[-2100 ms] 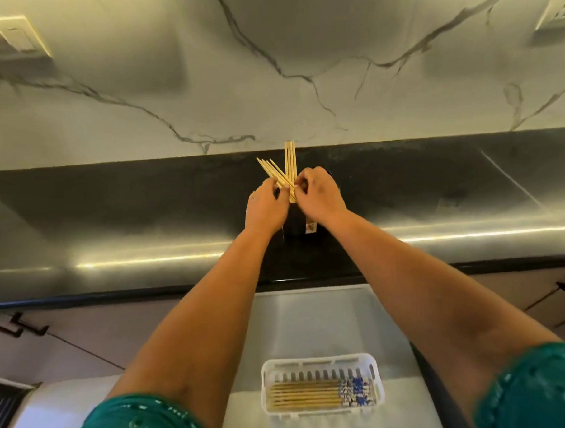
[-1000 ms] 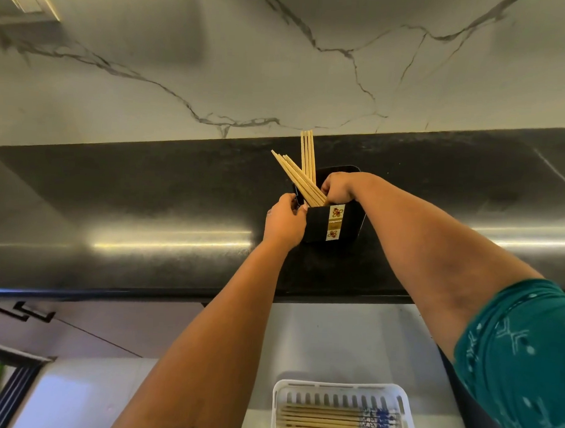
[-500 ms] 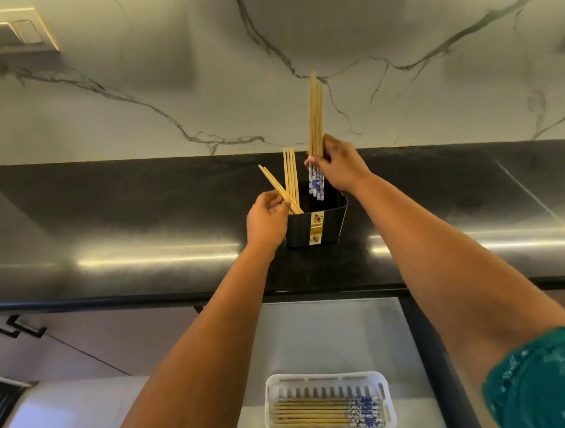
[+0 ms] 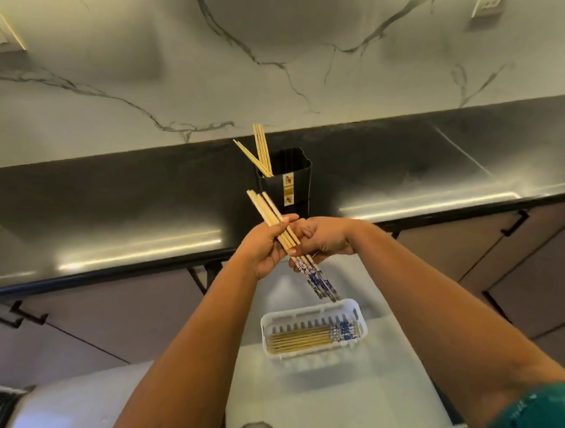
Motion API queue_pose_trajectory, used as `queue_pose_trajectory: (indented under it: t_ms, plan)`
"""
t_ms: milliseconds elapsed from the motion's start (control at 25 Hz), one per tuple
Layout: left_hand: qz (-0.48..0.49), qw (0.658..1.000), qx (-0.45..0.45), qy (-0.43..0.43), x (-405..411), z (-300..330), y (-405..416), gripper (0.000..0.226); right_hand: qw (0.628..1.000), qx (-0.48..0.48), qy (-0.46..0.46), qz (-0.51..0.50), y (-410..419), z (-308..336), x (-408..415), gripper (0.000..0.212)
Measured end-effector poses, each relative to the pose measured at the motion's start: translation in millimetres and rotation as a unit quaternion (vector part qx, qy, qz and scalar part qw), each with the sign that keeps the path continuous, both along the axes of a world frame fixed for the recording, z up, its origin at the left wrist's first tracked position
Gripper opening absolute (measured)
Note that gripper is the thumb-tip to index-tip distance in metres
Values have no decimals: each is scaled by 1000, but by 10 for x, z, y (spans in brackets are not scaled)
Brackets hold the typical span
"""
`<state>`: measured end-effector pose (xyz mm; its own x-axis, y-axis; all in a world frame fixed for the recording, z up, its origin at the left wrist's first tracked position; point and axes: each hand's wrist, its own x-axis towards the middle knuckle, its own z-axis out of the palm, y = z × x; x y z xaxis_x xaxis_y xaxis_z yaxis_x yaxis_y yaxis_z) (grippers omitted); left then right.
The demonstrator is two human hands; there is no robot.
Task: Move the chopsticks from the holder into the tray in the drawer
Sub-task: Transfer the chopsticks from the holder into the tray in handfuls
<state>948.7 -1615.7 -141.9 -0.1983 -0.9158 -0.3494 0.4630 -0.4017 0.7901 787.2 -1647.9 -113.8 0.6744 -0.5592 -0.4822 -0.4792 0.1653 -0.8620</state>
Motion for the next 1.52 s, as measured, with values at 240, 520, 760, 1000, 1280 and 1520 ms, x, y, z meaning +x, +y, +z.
queue_pose_trajectory:
  t_ms: [240,520,760,1000,1280,1520]
  plan:
    - [205,971,80,90,33,-487,388,20,809,85,-102,-573,767,-1007,-288,46]
    - [193,963,110,152,-306,-674,752,23,763,158,-239,-580,1103,-964,57,47]
    - [185,961,110,174,-428,-724,828,22,784,181,-224,-550,1143,-1027,-19,47]
    - [215,954,139,156,-544,-872,718,21,884,-260,44,-387,1070,-1259,-86,50]
    - [197,942,255,95,-932,-1306,899,25,837,-422,346,-25,1161,-1775,-236,38]
    - [359,875,298,134,-428,-1637,874,15,832,-431,338,83,1008,-2121,-881,36]
